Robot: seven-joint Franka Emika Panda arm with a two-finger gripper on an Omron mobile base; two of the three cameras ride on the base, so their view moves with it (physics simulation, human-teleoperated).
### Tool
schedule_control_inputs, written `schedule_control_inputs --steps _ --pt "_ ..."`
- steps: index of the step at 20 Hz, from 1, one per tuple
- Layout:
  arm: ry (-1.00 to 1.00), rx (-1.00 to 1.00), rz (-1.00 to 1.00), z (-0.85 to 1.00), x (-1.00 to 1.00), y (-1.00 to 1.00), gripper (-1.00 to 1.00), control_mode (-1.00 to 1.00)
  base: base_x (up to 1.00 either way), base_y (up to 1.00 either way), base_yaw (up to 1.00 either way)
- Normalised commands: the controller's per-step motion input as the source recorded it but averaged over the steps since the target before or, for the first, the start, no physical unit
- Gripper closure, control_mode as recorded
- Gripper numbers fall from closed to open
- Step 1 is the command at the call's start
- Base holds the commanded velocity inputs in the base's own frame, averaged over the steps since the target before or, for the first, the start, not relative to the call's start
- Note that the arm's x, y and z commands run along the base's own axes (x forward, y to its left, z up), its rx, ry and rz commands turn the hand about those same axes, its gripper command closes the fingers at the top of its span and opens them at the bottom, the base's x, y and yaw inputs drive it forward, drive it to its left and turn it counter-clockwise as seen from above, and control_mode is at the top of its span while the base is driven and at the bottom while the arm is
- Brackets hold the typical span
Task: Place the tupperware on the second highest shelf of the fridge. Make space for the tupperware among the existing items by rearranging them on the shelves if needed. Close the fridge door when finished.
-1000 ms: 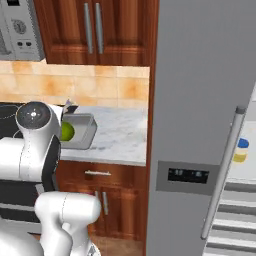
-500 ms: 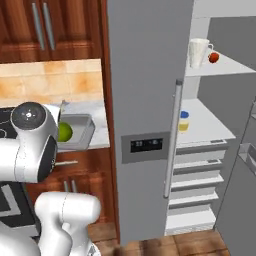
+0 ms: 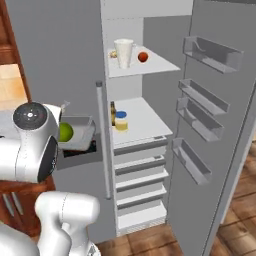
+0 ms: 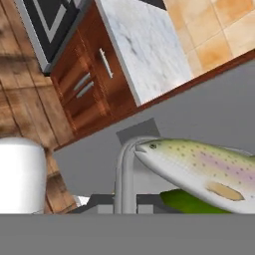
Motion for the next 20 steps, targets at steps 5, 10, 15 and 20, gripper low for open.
schedule_control_inputs --steps 5,10,15,20 --pt "0.00 0.00 0.00 0.00 0.00 0.00 1.00 1.00 0.36 -0.71 -0.02" --pt "0.00 0.00 0.00 0.00 0.00 0.00 1.00 1.00 0.42 -0.67 0.11" --pt "0.00 0.00 0.00 0.00 0.00 0.00 1.00 1.00 0.47 -0.24 0.29" --pt "0.00 0.00 0.00 0.00 0.00 0.00 1.00 1.00 0.50 0.00 0.34"
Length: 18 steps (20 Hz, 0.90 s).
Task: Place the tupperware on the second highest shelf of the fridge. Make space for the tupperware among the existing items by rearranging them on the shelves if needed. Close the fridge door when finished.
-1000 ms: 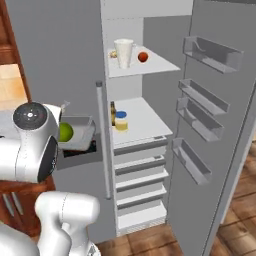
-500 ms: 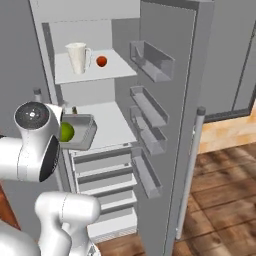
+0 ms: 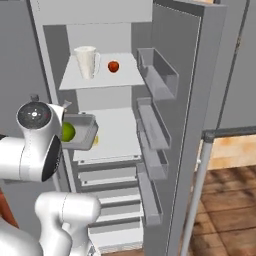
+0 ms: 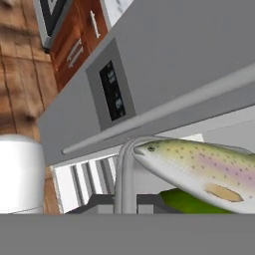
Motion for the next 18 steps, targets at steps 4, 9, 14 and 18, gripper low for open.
schedule_control_inputs --steps 4,9,14,18 --pt "0.00 0.00 0.00 0.00 0.00 0.00 1.00 1.00 0.38 -0.30 0.25" --pt "0.00 0.00 0.00 0.00 0.00 0.00 1.00 1.00 0.36 -0.31 0.25" --pt "0.00 0.00 0.00 0.00 0.00 0.00 1.00 1.00 0.42 -0.19 0.26" --pt "0.00 0.00 0.00 0.00 0.00 0.00 1.00 1.00 0.43 -0.40 0.23"
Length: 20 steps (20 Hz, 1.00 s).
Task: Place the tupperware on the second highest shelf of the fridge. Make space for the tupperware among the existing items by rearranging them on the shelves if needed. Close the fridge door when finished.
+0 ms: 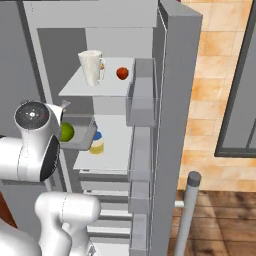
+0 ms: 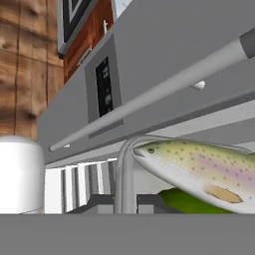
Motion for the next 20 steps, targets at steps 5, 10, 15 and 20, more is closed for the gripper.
schedule_control_inputs --steps 5,10,15,20 --pt "0.00 0.00 0.00 0.00 0.00 0.00 1.00 1.00 0.34 -0.41 0.19" --pt "0.00 -0.04 0.00 -0.46 0.17 0.00 1.00 -1.00 0.11 -0.02 0.03" --pt "0.00 -0.07 0.00 -0.70 0.11 0.00 1.00 -1.00 0.00 0.00 0.00" --pt "0.00 -0.01 0.09 -0.40 0.00 0.00 1.00 -1.00 0.00 0.00 0.00"
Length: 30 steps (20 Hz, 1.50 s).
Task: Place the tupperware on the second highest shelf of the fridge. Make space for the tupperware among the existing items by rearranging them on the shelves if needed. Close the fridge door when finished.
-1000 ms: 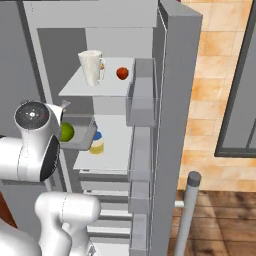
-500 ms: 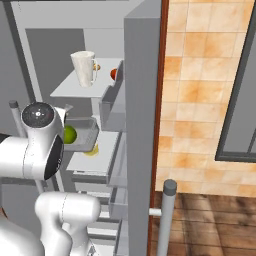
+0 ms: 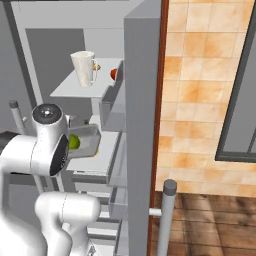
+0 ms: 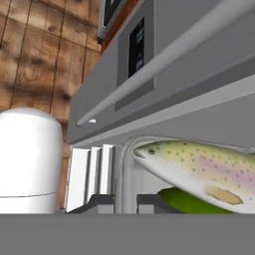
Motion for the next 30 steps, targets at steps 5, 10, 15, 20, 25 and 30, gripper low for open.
schedule_control_inputs --steps 5,10,15,20,25,30 --pt "-0.03 -0.01 0.16 -0.41 0.00 0.00 1.00 -1.00 0.00 0.00 0.00" --pt "-0.01 -0.04 0.01 -0.39 0.00 -0.03 1.00 -1.00 0.00 0.00 0.00" --pt "-0.02 0.00 0.00 -0.50 0.00 -0.16 1.00 -1.00 0.00 0.00 0.00" --pt "-0.11 0.00 -0.07 -0.60 0.00 -0.17 1.00 -1.00 0.00 0.00 0.00" --pt "-0.07 0.01 -0.11 -0.51 0.04 -0.04 1.00 -1.00 0.00 0.00 0.00" --pt "-0.07 0.03 -0.09 -0.42 0.13 -0.01 1.00 -1.00 0.00 0.00 0.00"
